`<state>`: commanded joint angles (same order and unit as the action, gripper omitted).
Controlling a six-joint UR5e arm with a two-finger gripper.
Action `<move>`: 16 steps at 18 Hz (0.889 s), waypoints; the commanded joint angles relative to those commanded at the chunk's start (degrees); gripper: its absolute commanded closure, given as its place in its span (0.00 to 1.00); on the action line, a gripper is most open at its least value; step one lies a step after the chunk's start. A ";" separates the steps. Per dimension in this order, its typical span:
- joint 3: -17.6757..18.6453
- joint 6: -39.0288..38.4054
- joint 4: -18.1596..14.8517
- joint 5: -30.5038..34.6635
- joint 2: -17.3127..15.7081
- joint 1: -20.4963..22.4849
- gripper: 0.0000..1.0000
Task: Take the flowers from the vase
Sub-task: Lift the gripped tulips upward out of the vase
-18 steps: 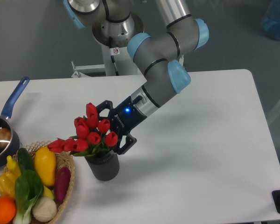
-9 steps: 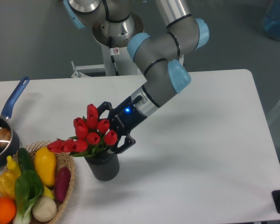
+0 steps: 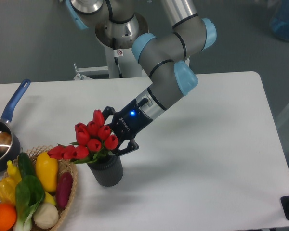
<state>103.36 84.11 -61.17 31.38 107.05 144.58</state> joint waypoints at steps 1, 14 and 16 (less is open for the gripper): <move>0.00 0.17 0.00 0.00 0.00 0.00 0.56; 0.70 -0.26 -0.18 -0.17 -0.26 0.53 0.65; 0.70 -0.26 -0.26 -0.53 -0.26 0.70 0.65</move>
<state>104.06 83.85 -61.43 30.85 106.79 145.28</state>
